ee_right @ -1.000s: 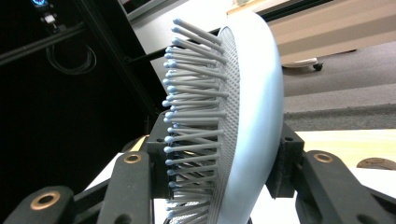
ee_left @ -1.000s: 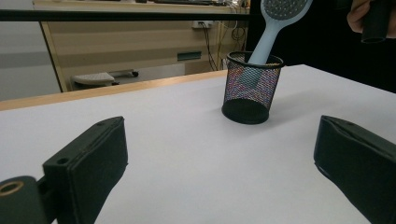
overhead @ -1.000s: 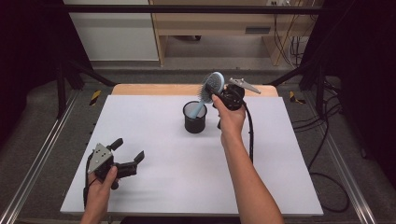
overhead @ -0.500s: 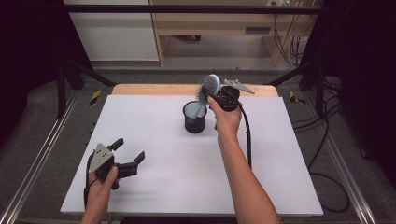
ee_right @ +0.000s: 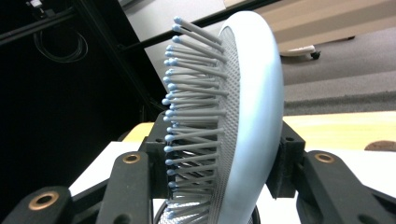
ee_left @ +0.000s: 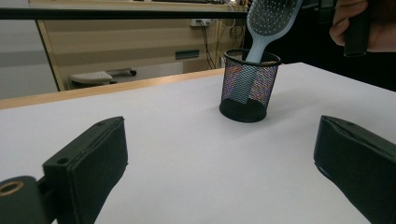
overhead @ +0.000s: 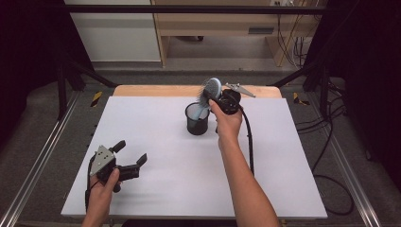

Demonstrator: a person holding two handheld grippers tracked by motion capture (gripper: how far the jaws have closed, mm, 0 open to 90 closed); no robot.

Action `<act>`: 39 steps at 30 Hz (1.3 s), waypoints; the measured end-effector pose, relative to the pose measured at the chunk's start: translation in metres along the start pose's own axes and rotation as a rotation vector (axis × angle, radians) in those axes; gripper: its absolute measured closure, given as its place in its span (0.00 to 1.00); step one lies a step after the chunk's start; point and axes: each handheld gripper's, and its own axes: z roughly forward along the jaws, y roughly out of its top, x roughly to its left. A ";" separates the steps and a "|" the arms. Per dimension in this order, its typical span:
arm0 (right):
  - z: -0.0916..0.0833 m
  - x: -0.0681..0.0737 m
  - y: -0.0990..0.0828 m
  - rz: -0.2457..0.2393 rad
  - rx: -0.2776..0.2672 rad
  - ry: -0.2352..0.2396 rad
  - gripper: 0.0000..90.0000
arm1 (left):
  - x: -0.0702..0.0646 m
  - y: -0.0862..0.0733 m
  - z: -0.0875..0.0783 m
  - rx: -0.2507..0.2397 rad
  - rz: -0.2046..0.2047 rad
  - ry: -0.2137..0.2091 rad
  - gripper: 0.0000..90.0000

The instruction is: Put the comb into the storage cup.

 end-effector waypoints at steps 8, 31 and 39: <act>0.001 -0.009 -0.007 0.038 0.008 -0.011 0.59 | -0.001 0.000 0.000 0.002 0.004 -0.003 0.03; 0.000 -0.022 -0.011 0.098 0.008 -0.012 0.56 | -0.001 -0.001 0.001 0.007 0.002 -0.008 0.03; -0.001 -0.026 -0.013 0.111 0.005 -0.012 0.55 | -0.001 -0.001 0.002 0.009 -0.003 -0.009 0.03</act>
